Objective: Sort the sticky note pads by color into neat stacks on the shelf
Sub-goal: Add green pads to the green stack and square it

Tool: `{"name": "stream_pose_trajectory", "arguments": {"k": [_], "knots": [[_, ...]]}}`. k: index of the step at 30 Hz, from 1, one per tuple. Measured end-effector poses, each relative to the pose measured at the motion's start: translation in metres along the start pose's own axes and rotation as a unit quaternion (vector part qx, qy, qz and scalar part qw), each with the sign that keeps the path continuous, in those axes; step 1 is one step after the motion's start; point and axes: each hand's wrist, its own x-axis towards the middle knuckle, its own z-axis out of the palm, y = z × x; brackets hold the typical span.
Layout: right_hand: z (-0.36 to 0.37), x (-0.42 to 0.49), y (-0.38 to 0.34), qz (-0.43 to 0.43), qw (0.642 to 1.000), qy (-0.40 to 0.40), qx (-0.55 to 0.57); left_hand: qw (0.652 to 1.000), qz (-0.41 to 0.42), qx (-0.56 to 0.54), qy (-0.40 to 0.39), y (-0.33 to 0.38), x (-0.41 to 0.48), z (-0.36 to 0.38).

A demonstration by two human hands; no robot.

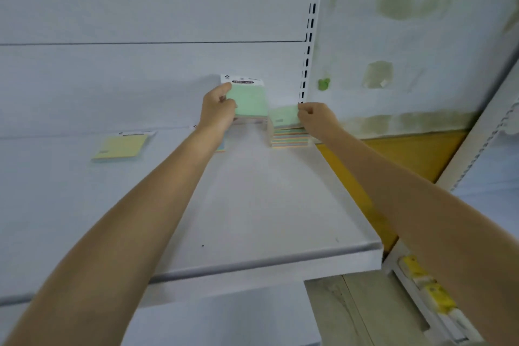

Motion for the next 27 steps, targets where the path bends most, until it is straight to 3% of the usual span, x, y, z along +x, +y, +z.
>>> {"name": "stream_pose_trajectory", "arguments": {"k": [10, 16, 20, 27], "knots": [[-0.013, -0.011, 0.021, -0.038, 0.999, 0.032, 0.002, 1.0, -0.014, -0.011, -0.026, 0.008, -0.007, 0.036], [-0.011, -0.035, 0.04, -0.008, 0.996, -0.038, -0.078, 0.987, 0.023, 0.135, -0.081, 0.003, -0.004, 0.059], [-0.001, -0.053, 0.041, -0.004, 0.99, -0.085, -0.114, 0.957, 0.068, 0.263, -0.101, 0.001, -0.012, 0.07], [0.007, -0.063, 0.039, -0.034, 0.983, -0.086, -0.158, 0.907, 0.097, 0.393, -0.117, -0.012, -0.021, 0.066]]}}
